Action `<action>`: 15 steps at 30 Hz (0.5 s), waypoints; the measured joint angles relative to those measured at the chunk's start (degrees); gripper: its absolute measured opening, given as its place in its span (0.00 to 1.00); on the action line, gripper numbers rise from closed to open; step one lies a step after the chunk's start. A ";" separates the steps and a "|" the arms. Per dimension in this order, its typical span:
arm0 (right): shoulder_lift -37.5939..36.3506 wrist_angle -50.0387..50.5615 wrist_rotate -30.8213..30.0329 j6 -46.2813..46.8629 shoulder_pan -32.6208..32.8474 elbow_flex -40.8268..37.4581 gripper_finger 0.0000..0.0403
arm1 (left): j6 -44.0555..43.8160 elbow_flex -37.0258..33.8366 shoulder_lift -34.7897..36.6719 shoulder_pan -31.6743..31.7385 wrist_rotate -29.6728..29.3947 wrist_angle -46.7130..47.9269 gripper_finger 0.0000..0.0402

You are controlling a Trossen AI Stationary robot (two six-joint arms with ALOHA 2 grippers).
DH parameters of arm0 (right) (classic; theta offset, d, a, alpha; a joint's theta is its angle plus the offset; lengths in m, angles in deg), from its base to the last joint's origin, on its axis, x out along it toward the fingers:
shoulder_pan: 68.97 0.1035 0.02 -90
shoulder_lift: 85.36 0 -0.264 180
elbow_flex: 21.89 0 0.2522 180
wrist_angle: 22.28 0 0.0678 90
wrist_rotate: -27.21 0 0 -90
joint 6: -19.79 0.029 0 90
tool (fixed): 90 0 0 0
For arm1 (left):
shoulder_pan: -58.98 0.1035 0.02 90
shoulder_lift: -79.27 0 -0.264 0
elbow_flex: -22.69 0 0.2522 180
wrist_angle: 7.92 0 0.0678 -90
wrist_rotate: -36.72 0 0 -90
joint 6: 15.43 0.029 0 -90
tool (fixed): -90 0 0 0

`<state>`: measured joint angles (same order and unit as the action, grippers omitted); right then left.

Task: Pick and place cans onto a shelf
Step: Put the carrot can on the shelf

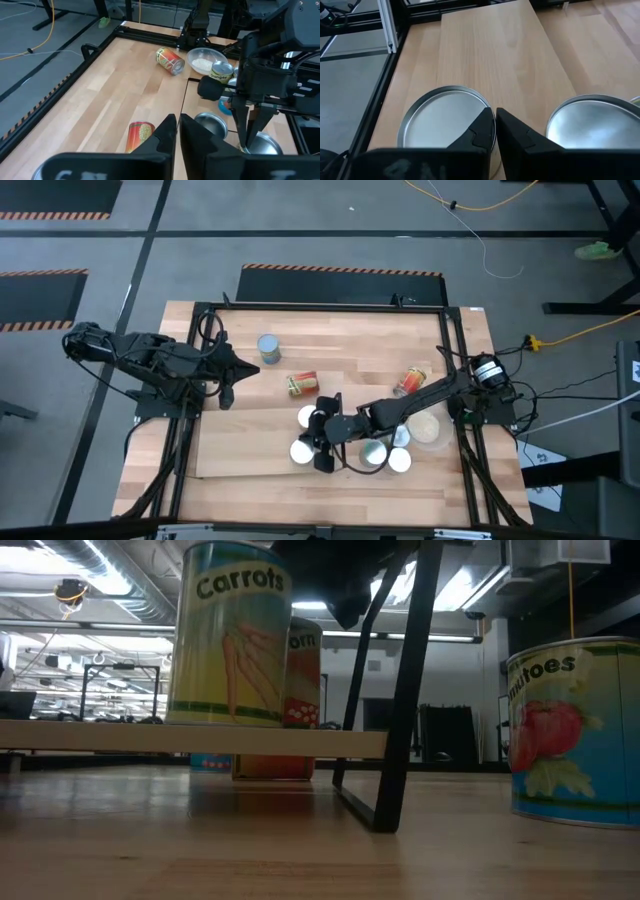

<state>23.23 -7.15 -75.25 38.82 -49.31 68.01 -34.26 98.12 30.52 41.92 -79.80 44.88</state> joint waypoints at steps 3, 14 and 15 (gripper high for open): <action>0.00 0.02 0.01 0.00 0.00 0.00 0.07 | 0.00 0.00 0.00 0.00 0.00 0.01 0.05; 0.00 0.02 0.24 0.05 0.00 0.00 0.07 | 0.00 0.00 0.00 -0.01 0.01 0.01 0.00; 0.00 0.02 0.85 0.04 0.00 0.00 0.07 | 0.00 0.00 0.00 -0.01 0.00 0.01 0.00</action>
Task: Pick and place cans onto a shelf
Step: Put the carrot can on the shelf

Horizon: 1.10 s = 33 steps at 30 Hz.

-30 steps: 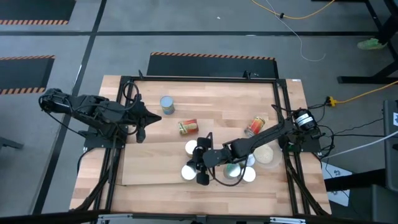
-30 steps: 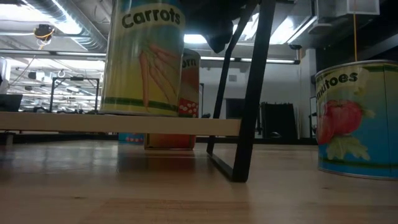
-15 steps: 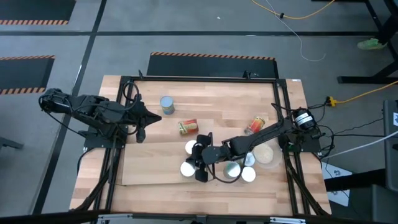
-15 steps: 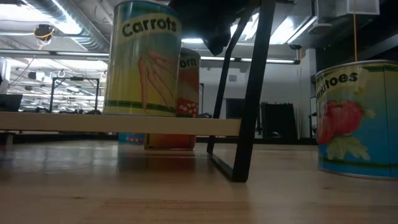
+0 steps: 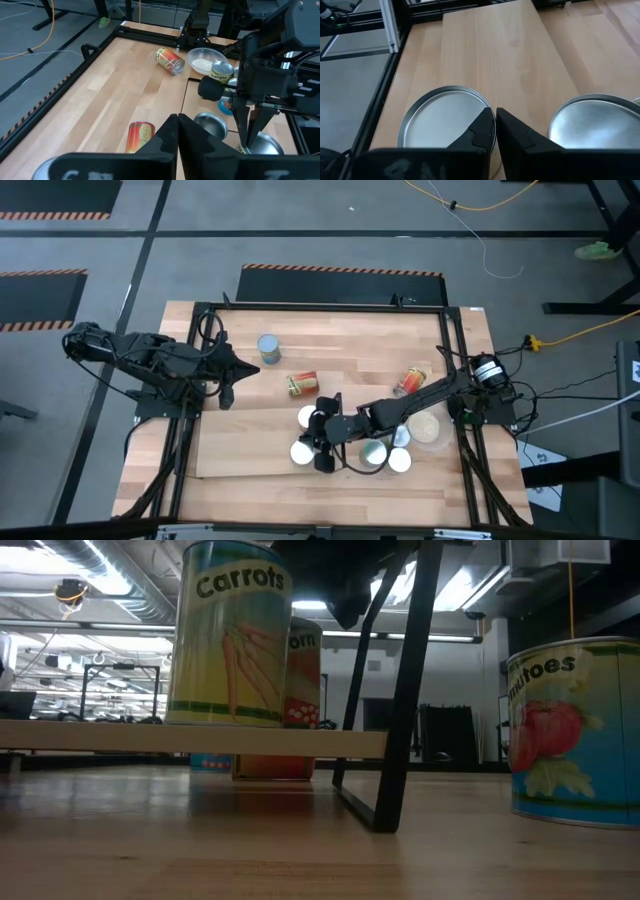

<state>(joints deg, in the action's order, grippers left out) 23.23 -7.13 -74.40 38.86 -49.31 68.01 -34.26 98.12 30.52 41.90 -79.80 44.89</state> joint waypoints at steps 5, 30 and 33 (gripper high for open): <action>0.00 0.03 2.03 0.13 -0.11 0.01 0.11 | 0.00 0.00 -0.01 -0.01 0.00 0.00 0.02; -5.07 1.45 2.22 -0.48 0.24 0.04 0.27 | -0.07 0.00 0.00 0.01 0.01 -0.02 0.01; -8.33 3.71 2.19 -2.97 0.92 0.04 0.27 | -0.11 0.00 0.00 -0.01 0.02 -0.02 0.00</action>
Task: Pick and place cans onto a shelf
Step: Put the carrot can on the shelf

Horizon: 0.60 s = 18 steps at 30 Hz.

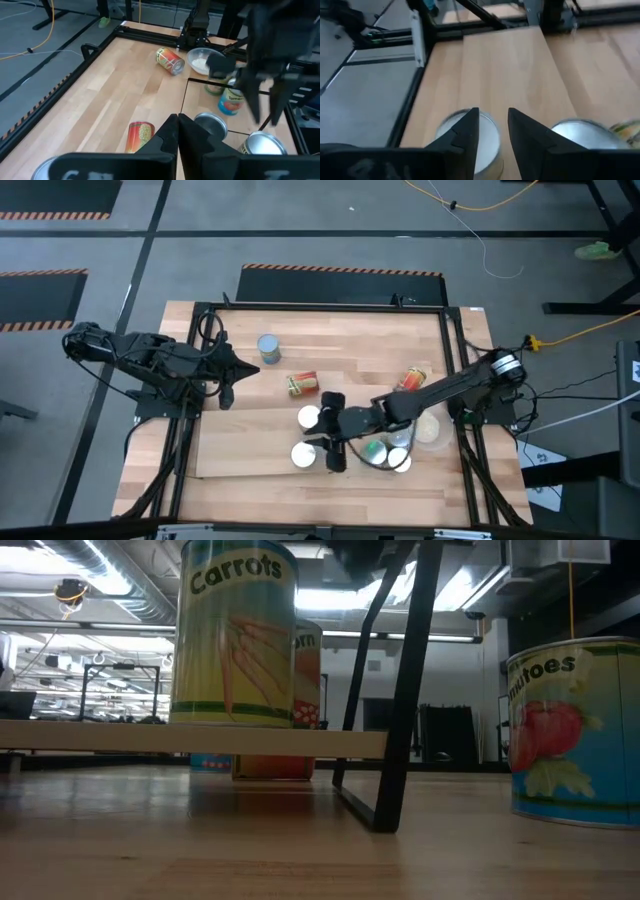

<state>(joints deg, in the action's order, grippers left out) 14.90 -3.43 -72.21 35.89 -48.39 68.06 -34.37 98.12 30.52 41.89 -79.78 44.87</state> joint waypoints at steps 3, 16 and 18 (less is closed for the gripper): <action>-3.81 3.47 0.04 -0.33 0.75 0.02 0.27 | -0.15 0.00 -0.02 0.02 0.12 0.00 0.01; -15.36 15.88 -8.92 -3.04 4.83 -3.18 0.27 | -3.63 0.07 -8.82 -2.61 7.10 -3.20 0.01; -15.87 15.84 -8.95 -2.93 5.05 -4.59 0.27 | -4.07 0.04 -11.27 -3.99 9.30 -4.43 0.01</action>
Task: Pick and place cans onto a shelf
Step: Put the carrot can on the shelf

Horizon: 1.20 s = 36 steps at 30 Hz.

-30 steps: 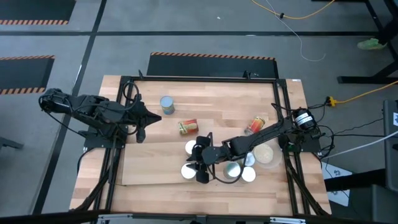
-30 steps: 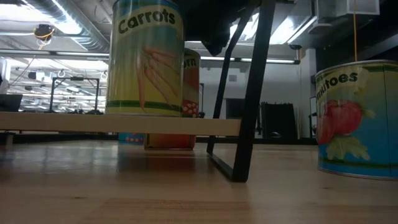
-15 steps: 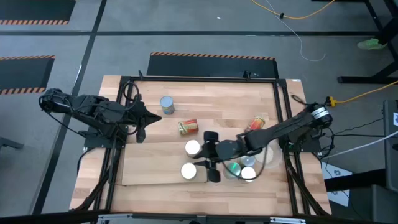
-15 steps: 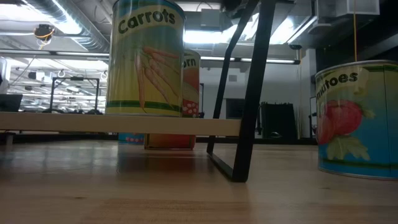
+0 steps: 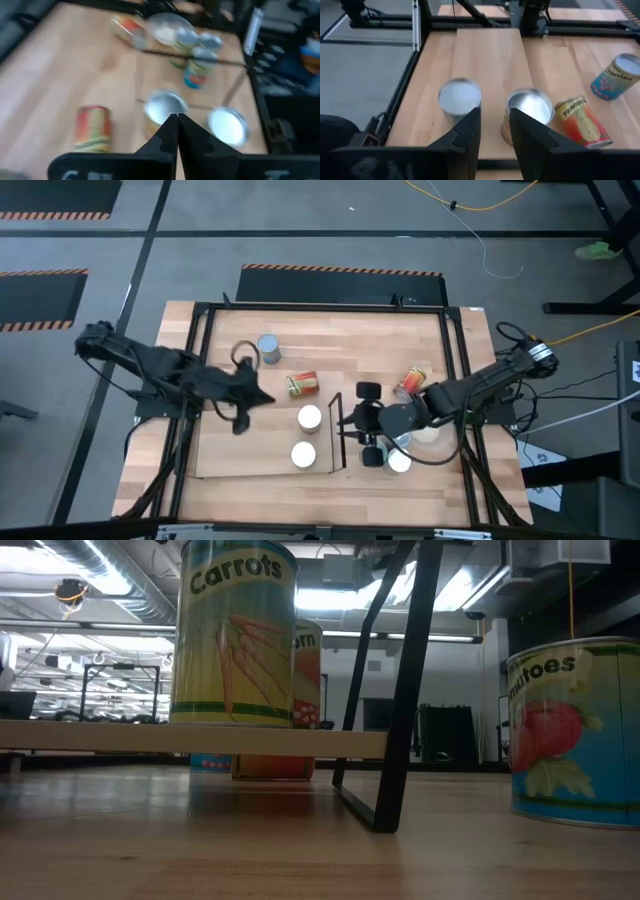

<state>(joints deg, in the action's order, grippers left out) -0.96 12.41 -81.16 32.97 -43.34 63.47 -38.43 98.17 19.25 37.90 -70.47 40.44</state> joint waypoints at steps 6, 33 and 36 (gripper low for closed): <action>-0.02 -0.05 -0.04 1.53 0.02 -2.69 0.27 | -5.50 0.00 -7.34 -5.09 3.38 -2.93 0.00; -2.02 1.80 1.05 -0.88 1.96 -2.99 0.27 | -19.58 -0.04 -32.58 -16.59 4.48 -16.83 0.00; -2.01 1.75 1.05 -1.17 1.96 -2.99 0.27 | -20.15 -0.04 -33.36 -15.72 4.47 -17.71 0.00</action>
<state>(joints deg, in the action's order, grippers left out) -2.97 14.17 -80.11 31.79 -41.37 60.47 -58.58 98.12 -14.11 22.18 -66.01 22.73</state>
